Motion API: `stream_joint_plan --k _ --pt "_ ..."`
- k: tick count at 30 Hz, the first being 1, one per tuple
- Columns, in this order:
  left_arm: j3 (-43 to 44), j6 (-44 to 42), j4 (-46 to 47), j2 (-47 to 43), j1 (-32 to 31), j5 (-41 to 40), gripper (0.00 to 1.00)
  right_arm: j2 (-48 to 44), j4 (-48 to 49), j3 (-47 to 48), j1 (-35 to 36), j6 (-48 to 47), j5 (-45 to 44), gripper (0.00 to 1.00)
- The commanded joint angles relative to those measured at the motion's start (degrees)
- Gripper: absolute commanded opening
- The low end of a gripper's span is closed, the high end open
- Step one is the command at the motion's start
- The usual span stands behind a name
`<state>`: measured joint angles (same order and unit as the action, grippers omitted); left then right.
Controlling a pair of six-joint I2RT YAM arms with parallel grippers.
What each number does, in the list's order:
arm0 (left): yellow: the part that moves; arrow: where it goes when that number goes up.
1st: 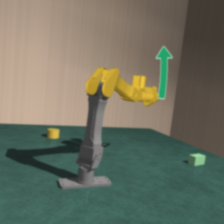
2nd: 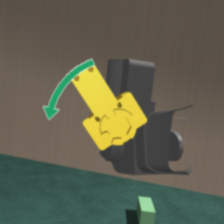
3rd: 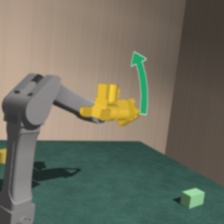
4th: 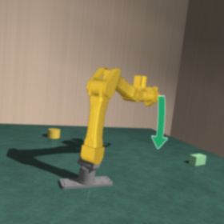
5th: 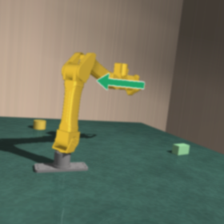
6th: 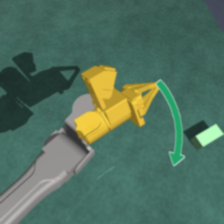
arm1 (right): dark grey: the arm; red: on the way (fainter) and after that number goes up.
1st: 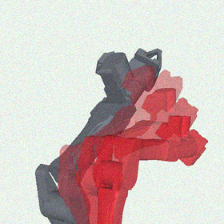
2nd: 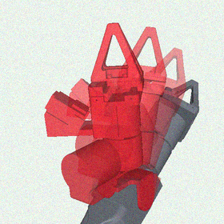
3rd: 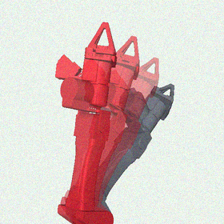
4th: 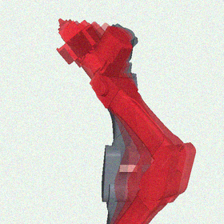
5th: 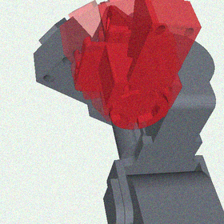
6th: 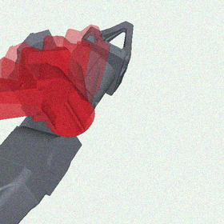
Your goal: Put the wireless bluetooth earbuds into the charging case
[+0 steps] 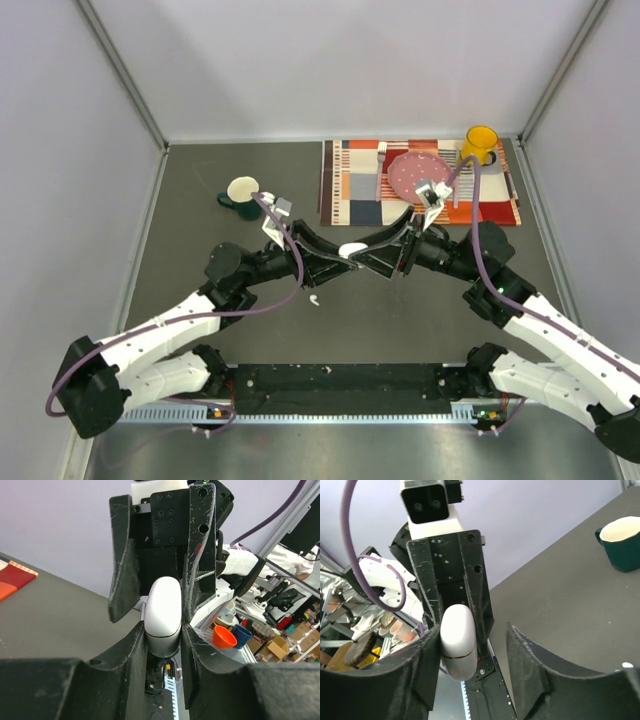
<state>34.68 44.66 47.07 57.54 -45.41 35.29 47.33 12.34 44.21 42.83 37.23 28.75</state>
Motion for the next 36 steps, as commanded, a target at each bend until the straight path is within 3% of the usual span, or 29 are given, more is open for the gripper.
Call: stream_joint_plan --k 1,2,11,14,20,36 --pt "0.4 -4.5 2.6 -2.6 -1.0 1.7 0.00 -0.6 -4.0 3.2 -0.1 -0.1 -4.6 0.57" --pt "0.5 -6.4 1.5 -3.0 -1.0 1.6 0.00 -0.6 -4.3 3.7 -0.1 0.1 -4.8 0.65" --pt "0.3 -22.7 -14.3 -8.6 -1.0 -4.6 0.00 -2.4 -9.2 8.2 -0.1 10.6 -10.2 0.85" --pt "0.4 -29.0 -17.2 -10.2 -1.0 -7.2 0.00 -2.4 -15.3 10.0 -0.2 18.5 -13.5 0.84" --pt "0.3 -37.9 -19.0 -12.4 -1.1 -10.1 0.00 -2.1 -19.3 8.6 -0.2 32.3 -9.0 0.84" --pt "1.7 -39.6 -19.4 -12.7 -1.2 -8.2 0.00 3.7 -14.9 5.5 -0.1 36.1 -6.0 0.82"
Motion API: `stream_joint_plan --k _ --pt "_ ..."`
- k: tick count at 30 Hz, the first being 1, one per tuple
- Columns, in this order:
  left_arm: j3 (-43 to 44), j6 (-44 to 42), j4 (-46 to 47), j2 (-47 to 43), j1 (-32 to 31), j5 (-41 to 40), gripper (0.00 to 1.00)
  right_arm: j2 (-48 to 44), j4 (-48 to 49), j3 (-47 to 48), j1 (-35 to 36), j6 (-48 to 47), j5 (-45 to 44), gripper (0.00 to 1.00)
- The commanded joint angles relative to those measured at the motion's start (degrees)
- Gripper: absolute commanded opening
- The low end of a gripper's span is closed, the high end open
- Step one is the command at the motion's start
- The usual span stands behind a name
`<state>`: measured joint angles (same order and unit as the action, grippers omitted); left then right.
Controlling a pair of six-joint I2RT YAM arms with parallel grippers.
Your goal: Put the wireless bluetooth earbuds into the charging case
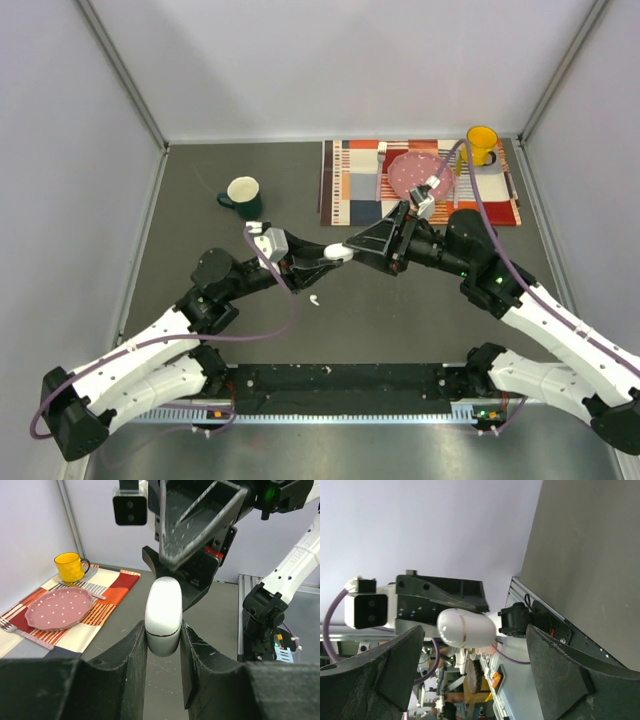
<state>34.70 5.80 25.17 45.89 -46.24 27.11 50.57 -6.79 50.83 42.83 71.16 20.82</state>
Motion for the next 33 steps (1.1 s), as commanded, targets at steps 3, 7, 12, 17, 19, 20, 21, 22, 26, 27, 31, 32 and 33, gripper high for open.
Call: stream_joint_plan --k 3,7,12,17,19,20,21,22,26,27,31,32,33 --pt "1.7 -0.7 2.7 -0.8 -0.3 0.0 0.00 0.8 6.1 -1.8 -0.1 3.0 2.6 0.78" --pt "1.9 -0.7 3.0 -0.2 -0.5 0.7 0.00 0.9 8.2 -3.0 -0.1 3.9 2.3 0.66" --pt "2.0 -0.8 3.4 0.3 -0.9 0.8 0.00 1.7 11.2 -3.8 -0.1 5.7 3.3 0.63" --pt "1.9 -0.7 3.6 0.3 -1.2 0.5 0.00 2.5 14.1 -4.2 -0.1 8.0 4.7 0.60" --pt "1.6 -0.7 3.7 0.3 -1.3 -0.1 0.00 2.4 14.3 -4.4 -0.1 8.4 4.7 0.59" --pt "1.4 -0.7 3.7 0.0 -1.3 -0.5 0.00 2.3 13.7 -4.4 -0.1 8.5 4.6 0.59" --pt "1.3 -0.7 3.7 0.0 -1.3 -1.2 0.00 2.1 13.5 -4.2 -0.2 8.5 4.7 0.59" --pt "1.2 -0.8 3.9 -0.2 -1.3 -1.7 0.00 1.9 13.1 -4.2 -0.1 8.5 4.8 0.60" --pt "0.5 -0.9 4.6 -1.0 -1.3 -3.4 0.00 0.9 11.4 -4.2 -0.2 7.9 4.8 0.63" --pt "0.4 -0.9 4.6 -1.0 -1.3 -3.3 0.00 0.8 11.2 -4.2 -0.1 7.9 4.9 0.63" --pt "0.5 -0.8 5.1 -0.5 -1.4 -2.3 0.00 1.2 11.4 -4.2 -0.1 7.9 5.0 0.63" --pt "0.6 -0.7 5.2 -0.2 -1.4 -1.8 0.00 1.4 12.1 -4.5 -0.1 8.0 5.1 0.63" --pt "0.7 -0.6 5.2 0.1 -1.4 -1.6 0.00 1.6 13.5 -4.9 -0.1 8.3 5.3 0.61"
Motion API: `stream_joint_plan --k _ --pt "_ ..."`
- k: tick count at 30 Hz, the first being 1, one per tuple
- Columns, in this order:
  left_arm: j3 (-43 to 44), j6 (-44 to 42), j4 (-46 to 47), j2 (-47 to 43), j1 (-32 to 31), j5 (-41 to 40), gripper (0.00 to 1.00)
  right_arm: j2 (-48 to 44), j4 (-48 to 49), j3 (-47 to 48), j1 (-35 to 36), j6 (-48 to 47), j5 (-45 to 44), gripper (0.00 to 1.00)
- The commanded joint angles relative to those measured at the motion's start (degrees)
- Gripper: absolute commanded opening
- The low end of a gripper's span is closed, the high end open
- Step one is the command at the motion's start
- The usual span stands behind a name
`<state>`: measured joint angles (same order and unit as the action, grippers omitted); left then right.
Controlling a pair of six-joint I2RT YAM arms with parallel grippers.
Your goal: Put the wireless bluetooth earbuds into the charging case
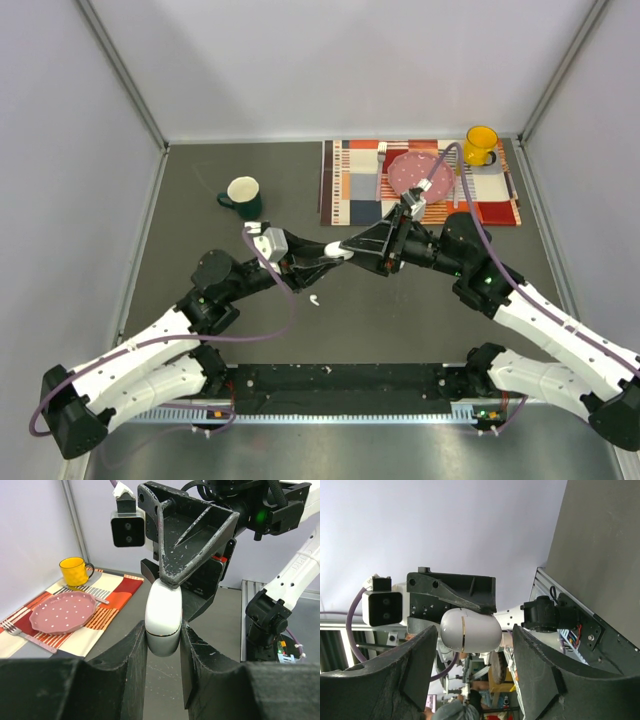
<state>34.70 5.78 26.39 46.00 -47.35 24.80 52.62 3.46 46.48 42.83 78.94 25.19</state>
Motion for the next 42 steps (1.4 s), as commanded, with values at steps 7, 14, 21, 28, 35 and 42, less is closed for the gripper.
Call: stream_joint_plan --k 7,14,21,28,35,42 --pt "0.9 0.4 4.5 0.3 -0.4 2.8 0.00 0.5 6.7 -1.5 -0.1 2.0 1.3 0.49" --pt "0.3 1.2 4.8 0.1 -0.4 1.0 0.03 0.3 9.1 -2.2 -0.2 3.1 1.8 0.30" --pt "0.3 6.0 6.7 0.9 -0.4 -2.1 0.47 -0.5 11.6 -3.5 -0.1 4.1 1.4 0.19" --pt "-5.4 7.8 18.9 -1.1 -0.7 -4.8 0.47 -0.6 14.6 -4.6 -0.1 5.4 1.2 0.18" --pt "-5.6 7.9 19.3 0.3 -0.7 -3.1 0.51 -0.9 17.0 -3.9 -0.1 5.6 1.4 0.18" --pt "-6.0 9.9 26.2 3.0 -0.7 -2.1 0.50 -0.8 17.0 -4.1 -0.1 6.0 1.6 0.18"
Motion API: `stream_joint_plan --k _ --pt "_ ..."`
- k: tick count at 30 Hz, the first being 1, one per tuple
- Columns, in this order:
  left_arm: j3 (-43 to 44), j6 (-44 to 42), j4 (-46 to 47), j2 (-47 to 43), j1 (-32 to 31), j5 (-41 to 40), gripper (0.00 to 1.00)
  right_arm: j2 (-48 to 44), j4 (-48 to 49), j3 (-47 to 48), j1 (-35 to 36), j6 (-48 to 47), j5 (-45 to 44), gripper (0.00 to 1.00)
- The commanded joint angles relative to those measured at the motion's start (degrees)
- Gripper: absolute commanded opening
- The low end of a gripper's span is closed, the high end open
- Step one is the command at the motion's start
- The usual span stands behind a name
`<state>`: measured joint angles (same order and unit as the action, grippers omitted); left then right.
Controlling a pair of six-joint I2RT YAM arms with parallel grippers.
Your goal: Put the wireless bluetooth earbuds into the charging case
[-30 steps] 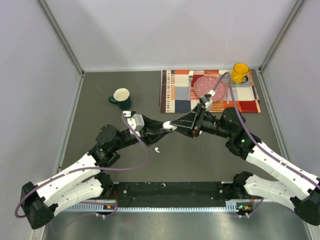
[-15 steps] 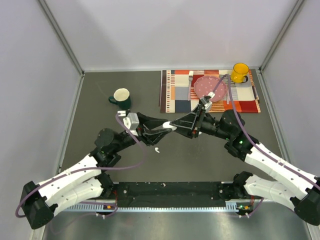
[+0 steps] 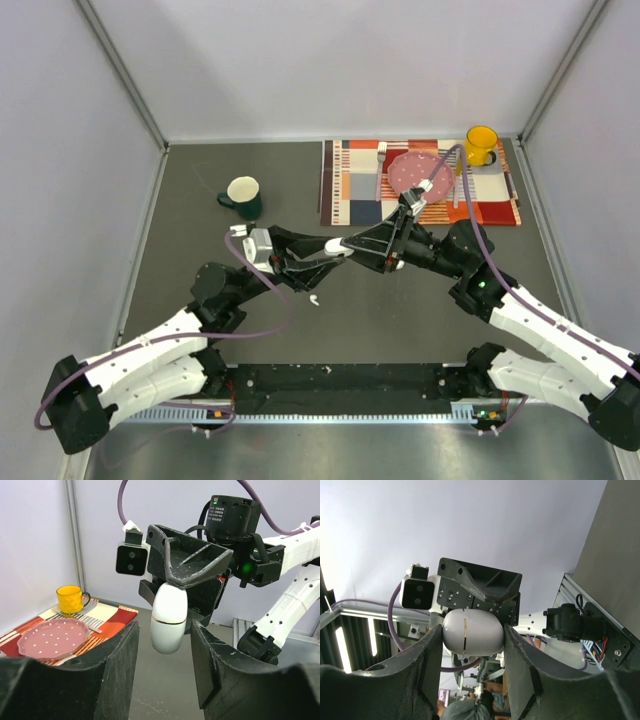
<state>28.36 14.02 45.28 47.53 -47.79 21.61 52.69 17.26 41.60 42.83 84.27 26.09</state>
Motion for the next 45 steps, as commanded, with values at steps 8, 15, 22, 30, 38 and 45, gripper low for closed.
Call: stream_joint_plan --k 8,15,22,30,38,45 --pt "1.7 2.2 8.5 3.9 -0.5 2.3 0.46 -0.8 3.3 0.8 -0.1 0.6 1.0 0.18" --pt "2.5 2.2 9.0 4.4 -0.5 2.3 0.45 -0.8 3.0 0.3 -0.1 0.6 0.9 0.18" --pt "2.8 1.8 8.4 4.5 -0.7 2.7 0.39 -0.6 2.5 0.7 -0.1 0.2 1.0 0.18" --pt "3.5 0.8 6.2 4.2 -1.0 2.7 0.41 -0.5 -1.0 1.4 -0.1 -0.9 0.5 0.18" --pt "3.5 0.7 5.7 4.9 -1.1 3.2 0.41 -0.6 1.8 1.5 -0.2 -0.5 0.5 0.18" --pt "3.6 -0.2 3.9 4.8 -1.3 2.8 0.44 -0.8 3.0 1.1 -0.1 -0.2 0.5 0.18"
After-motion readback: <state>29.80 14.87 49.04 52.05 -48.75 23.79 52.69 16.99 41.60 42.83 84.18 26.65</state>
